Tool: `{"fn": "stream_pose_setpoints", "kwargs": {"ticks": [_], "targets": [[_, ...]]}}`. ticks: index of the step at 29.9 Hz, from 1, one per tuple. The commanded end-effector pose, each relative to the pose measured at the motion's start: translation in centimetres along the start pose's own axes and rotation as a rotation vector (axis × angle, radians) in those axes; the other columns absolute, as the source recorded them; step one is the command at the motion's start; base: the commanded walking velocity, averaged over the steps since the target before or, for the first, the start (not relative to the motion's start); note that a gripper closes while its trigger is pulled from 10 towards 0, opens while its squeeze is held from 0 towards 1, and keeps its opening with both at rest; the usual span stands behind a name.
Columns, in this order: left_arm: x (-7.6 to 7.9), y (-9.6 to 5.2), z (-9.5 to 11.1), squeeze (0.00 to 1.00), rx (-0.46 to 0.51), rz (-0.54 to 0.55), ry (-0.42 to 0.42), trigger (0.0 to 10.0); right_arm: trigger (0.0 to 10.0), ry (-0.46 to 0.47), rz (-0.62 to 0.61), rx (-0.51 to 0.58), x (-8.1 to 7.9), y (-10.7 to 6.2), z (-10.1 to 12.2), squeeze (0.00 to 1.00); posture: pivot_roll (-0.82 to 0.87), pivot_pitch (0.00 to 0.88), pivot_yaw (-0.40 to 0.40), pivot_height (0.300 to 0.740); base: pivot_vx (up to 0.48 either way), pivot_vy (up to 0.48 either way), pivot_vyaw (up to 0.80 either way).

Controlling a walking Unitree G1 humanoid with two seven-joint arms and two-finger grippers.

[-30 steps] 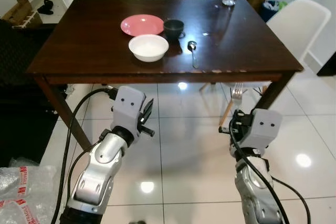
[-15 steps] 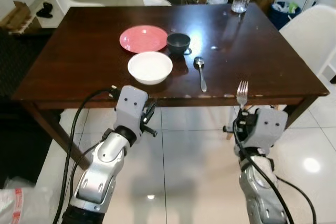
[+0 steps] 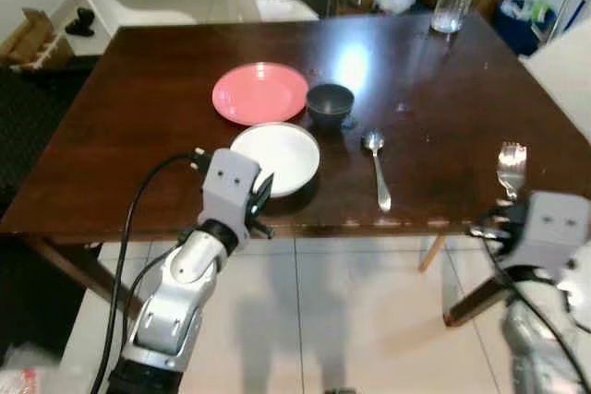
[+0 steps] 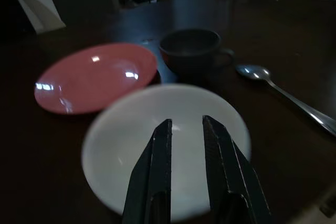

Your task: Setting the table

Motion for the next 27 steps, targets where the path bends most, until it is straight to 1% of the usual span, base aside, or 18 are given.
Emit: {"fn": "stream_pose_setpoints", "kwargs": {"ticks": [1,2,3,4,5,6,7,9,14,16,17,19,20,21,22,25,26,27], "targets": [[-0.5,-0.3,-0.7,0.00,-0.023,0.011,0.006,10.0,10.0,-0.037,0.143,-0.053,-1.4,0.1,-1.1,0.00,-0.08,0.065,0.092,0.740,0.480,0.000,0.00],[-0.6,-0.3,-0.6,0.00,-0.021,0.011,0.004,10.0,10.0,-0.057,0.173,-0.046,-1.5,0.2,-1.0,0.00,-0.08,0.065,0.091,0.740,0.472,0.000,0.00],[-0.6,-0.3,-0.6,0.00,-0.021,0.011,0.004,10.0,10.0,-0.057,0.173,-0.046,-1.5,0.2,-1.0,0.00,-0.08,0.065,0.091,0.740,0.472,0.000,0.00],[-0.6,-0.4,-0.6,0.00,-0.019,0.007,-0.007,10.0,10.0,-0.066,0.233,-0.054,-1.9,0.1,-1.1,0.00,-0.08,0.066,0.091,0.740,0.000,0.000,0.00],[-0.6,-0.6,-0.4,0.00,-0.015,-0.004,-0.022,10.0,10.0,-0.073,0.334,-0.077,-2.5,-0.1,-1.4,0.00,-0.08,0.062,0.089,0.740,0.000,0.000,0.00],[-0.6,-0.6,-0.4,0.00,-0.015,-0.004,-0.022,10.0,10.0,-0.073,0.334,-0.077,-2.5,-0.1,-1.4,0.00,-0.08,0.062,0.089,0.740,0.000,0.000,0.00],[-0.6,-0.7,0.0,0.00,-0.005,-0.030,-0.028,10.0,10.0,-0.087,0.381,-0.095,-2.7,-0.2,-1.6,0.00,-0.08,0.063,0.085,0.740,0.000,0.000,0.00],[-0.5,-1.0,0.6,0.00,0.005,-0.074,-0.030,10.0,10.0,-0.084,0.402,-0.106,-2.7,-0.2,-1.8,0.00,-0.08,0.064,0.079,0.740,0.000,0.000,0.00],[0.4,-1.8,3.3,0.00,0.032,-0.234,-0.018,10.0,10.0,-0.100,0.406,-0.099,-2.3,0.6,-1.8,0.00,-0.08,0.065,0.080,0.740,0.000,0.000,0.00],[0.7,-2.0,4.2,0.00,0.043,-0.281,-0.007,10.0,10.0,-0.088,0.406,-0.089,-2.3,0.9,-1.5,0.00,-0.07,0.065,0.085,0.740,0.000,0.000,0.00],[0.7,-2.0,4.2,0.00,0.043,-0.281,-0.007,10.0,10.0,-0.088,0.406,-0.089,-2.3,0.9,-1.5,0.00,-0.07,0.065,0.085,0.740,0.000,0.000,0.00],[0.8,-2.2,5.0,0.00,0.054,-0.313,-0.002,10.0,10.0,-0.041,0.414,-0.067,-2.6,1.3,-1.0,0.00,-0.07,0.065,0.085,0.740,0.000,0.000,0.00],[1.1,-2.4,6.1,0.00,0.066,-0.354,0.001,10.0,10.0,-0.016,0.420,-0.058,-3.0,1.7,-0.7,0.00,-0.07,0.066,0.089,0.740,0.000,0.000,0.00],[1.1,-2.4,6.1,0.00,0.066,-0.354,0.001,10.0,10.0,-0.016,0.420,-0.058,-3.0,1.7,-0.7,0.00,-0.07,0.066,0.089,0.740,0.000,0.000,0.00],[1.4,-2.6,6.8,0.00,0.075,-0.391,0.002,10.0,10.0,0.003,0.427,-0.061,-3.4,1.8,-0.8,0.00,-0.06,0.068,0.091,0.740,0.000,0.000,0.00],[1.7,-3.0,7.4,0.00,0.073,-0.428,-0.007,10.0,10.0,0.010,0.431,-0.066,-3.8,2.0,-0.9,0.00,-0.05,0.070,0.094,0.740,0.000,0.000,0.00],[1.8,-3.5,8.4,0.00,0.076,-0.467,-0.034,10.0,10.0,0.030,0.423,-0.078,-4.0,2.5,-1.3,0.00,-0.05,0.075,0.100,0.740,0.000,0.000,0.00],[1.7,-3.6,8.7,0.00,0.079,-0.476,-0.040,10.0,10.0,0.037,0.420,-0.082,-4.0,2.6,-1.5,0.00,-0.04,0.076,0.103,0.740,0.000,0.000,0.00]]}}
Point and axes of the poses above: a point about 5 cm out from each wrist's last joint towards the gripper, its own y axis pointing out of the wrist towards the gripper, its own z axis along the axis of the wrist's last joint, x = y × z, the point moved 5 cm from there along y, pointing out of the wrist towards the gripper, and after that the axes turned 7 degrees about -y, right-handed, at the moved point
